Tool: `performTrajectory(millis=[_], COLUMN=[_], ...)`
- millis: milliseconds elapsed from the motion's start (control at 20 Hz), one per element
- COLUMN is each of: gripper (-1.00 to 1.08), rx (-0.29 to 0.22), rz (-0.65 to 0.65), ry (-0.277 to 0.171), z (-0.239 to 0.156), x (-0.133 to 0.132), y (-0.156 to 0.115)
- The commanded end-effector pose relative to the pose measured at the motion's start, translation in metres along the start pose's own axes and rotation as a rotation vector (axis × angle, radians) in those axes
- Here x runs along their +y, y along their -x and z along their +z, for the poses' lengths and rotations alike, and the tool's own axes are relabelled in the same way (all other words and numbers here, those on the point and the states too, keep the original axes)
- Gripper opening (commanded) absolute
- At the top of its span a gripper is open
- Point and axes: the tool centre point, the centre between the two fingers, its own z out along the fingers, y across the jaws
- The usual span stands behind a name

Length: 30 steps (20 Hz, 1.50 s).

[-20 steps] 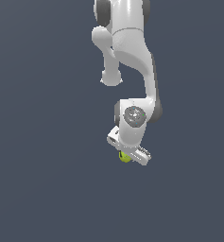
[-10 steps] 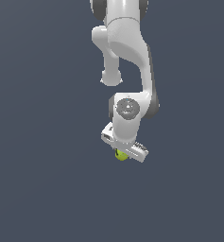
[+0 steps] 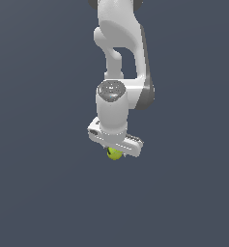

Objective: Pick up the object and move it to a goal position.

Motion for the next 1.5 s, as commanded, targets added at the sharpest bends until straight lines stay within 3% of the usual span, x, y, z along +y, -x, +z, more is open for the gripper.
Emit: performTrajectory(millis=[0, 1450], gripper=[-1.0, -1.0], rx=[0.011, 0.1], rz=[-0.041, -0.477], ry=[-0.014, -0.161], z=[-0.02, -0.216], x=[0.01, 0.101], y=[-0.009, -0.119])
